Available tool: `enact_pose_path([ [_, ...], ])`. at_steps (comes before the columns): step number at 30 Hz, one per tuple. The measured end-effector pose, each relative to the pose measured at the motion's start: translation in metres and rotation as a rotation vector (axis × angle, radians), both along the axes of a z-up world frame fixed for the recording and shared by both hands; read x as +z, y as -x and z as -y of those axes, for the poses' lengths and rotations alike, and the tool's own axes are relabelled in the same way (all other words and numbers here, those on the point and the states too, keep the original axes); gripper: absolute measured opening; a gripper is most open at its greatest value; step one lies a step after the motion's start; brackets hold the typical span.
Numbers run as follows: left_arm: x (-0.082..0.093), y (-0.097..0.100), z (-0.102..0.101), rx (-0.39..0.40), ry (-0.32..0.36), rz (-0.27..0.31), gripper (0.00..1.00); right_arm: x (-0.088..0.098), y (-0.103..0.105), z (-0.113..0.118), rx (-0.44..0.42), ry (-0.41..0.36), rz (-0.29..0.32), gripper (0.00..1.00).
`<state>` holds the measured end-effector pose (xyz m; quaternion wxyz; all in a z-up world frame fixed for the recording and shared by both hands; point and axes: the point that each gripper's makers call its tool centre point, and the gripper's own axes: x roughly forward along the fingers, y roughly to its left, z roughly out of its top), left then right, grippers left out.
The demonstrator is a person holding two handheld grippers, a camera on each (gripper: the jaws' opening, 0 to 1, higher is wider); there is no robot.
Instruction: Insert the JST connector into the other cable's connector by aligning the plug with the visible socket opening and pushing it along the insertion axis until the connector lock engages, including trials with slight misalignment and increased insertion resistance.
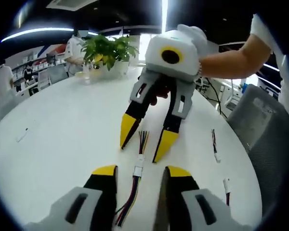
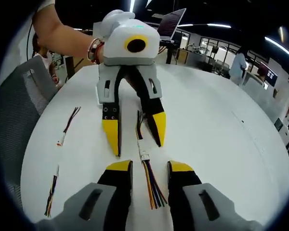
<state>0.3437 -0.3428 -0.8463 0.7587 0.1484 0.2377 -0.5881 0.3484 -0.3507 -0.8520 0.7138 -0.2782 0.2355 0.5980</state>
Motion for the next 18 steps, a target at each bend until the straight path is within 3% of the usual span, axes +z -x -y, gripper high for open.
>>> enact_pose_path([
  [9, 0.011, 0.000, -0.001, 0.039, 0.054, -0.013, 0.47, 0.001, 0.000, 0.003, -0.022, 0.011, -0.010, 0.36],
  [12, 0.012, -0.001, 0.000, 0.063, 0.056, -0.019, 0.62, 0.002, 0.000, 0.001, -0.053, -0.008, -0.048, 0.50],
  [15, 0.015, -0.002, -0.001, 0.078, 0.063, -0.010, 0.66, 0.003, -0.001, 0.002, -0.061, -0.009, -0.038, 0.55],
  [18, 0.024, -0.002, 0.001, 0.115, 0.112, -0.025, 0.76, 0.008, 0.001, 0.001, -0.075, -0.031, -0.053, 0.65],
])
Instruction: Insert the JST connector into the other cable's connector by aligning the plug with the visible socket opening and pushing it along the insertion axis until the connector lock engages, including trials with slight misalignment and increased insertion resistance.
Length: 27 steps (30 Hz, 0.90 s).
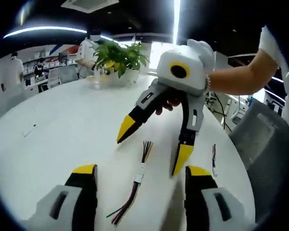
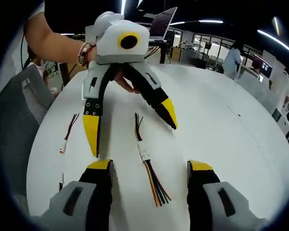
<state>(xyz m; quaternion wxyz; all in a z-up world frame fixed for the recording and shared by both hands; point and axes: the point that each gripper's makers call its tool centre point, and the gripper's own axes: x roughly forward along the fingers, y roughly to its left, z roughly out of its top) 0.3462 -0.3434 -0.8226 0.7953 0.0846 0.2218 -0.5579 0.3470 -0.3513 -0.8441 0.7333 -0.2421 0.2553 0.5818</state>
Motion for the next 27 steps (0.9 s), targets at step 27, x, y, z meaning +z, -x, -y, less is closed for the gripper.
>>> enact_pose_path([
  [27, 0.034, 0.020, -0.017, 0.045, 0.035, 0.052, 0.93, 0.037, 0.019, 0.016, -0.089, -0.067, 0.040, 0.86],
])
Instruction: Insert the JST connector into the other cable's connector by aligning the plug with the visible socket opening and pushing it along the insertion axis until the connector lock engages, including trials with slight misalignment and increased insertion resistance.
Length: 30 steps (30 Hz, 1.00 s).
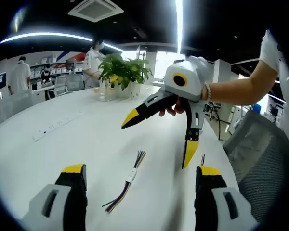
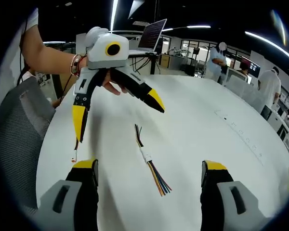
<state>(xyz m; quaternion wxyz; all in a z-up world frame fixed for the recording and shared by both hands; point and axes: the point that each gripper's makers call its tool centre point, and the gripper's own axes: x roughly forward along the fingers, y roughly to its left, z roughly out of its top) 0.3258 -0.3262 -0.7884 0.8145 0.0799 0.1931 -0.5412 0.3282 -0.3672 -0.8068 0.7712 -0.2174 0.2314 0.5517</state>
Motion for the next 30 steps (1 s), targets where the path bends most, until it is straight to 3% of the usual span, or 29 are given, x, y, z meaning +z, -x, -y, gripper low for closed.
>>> enact_pose_path([
  [18, 0.016, 0.023, -0.015, 0.008, -0.021, 0.034, 0.92, 0.016, 0.017, 0.023, -0.040, -0.011, 0.024, 0.83],
  [30, 0.017, 0.047, -0.022, -0.007, -0.048, 0.055, 0.89, 0.024, 0.036, 0.023, -0.032, -0.026, 0.040, 0.79],
])
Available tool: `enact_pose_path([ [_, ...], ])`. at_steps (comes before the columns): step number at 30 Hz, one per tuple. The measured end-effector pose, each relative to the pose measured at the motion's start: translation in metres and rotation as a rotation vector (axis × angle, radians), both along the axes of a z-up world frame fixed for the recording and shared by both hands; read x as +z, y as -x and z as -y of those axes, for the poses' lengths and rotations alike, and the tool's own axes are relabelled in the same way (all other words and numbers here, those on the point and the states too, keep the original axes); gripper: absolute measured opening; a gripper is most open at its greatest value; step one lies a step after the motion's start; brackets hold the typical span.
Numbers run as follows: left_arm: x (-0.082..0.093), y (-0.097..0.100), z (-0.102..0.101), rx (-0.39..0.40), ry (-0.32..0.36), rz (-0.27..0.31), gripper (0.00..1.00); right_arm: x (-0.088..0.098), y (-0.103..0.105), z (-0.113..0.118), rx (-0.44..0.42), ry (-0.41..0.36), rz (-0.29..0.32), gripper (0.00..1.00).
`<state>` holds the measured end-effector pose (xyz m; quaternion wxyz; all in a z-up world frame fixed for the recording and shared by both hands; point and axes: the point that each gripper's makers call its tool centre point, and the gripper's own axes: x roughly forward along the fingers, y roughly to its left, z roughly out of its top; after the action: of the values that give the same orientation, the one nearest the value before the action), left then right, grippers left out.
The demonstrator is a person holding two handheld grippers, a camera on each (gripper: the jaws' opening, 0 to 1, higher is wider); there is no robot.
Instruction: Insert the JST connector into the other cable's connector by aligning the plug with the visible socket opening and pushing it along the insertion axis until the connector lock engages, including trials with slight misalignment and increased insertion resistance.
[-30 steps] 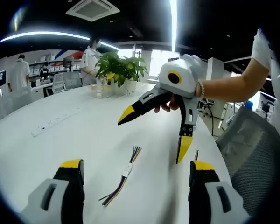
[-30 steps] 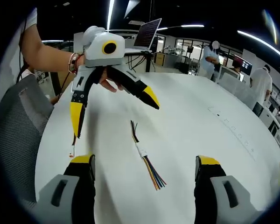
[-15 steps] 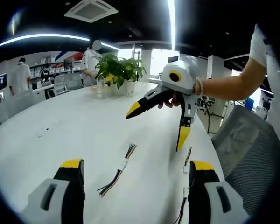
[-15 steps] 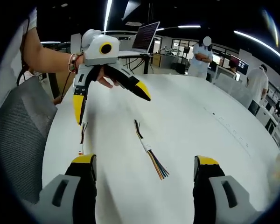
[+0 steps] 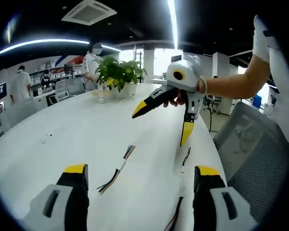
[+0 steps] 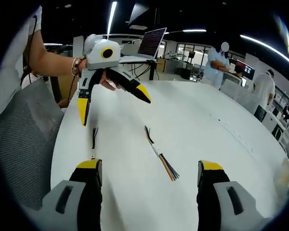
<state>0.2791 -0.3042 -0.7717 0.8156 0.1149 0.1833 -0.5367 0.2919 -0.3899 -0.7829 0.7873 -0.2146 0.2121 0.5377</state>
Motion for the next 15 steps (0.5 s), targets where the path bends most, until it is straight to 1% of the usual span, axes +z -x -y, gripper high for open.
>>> enact_pose_path([
  [4, -0.001, 0.011, -0.001, -0.002, 0.003, -0.001, 0.88, 0.003, 0.008, -0.003, 0.014, -0.009, 0.006, 0.78],
  [6, -0.004, 0.016, -0.001, -0.010, -0.017, 0.000, 0.87, 0.001, 0.011, -0.003, 0.020, 0.005, 0.008, 0.77],
  [12, -0.006, 0.031, 0.002, -0.023, -0.019, 0.002, 0.85, 0.001, 0.025, -0.003, 0.040, 0.004, 0.013, 0.71],
  [15, -0.007, 0.038, 0.004, -0.036, -0.025, 0.002, 0.84, -0.001, 0.030, -0.004, 0.054, 0.015, 0.010, 0.69],
])
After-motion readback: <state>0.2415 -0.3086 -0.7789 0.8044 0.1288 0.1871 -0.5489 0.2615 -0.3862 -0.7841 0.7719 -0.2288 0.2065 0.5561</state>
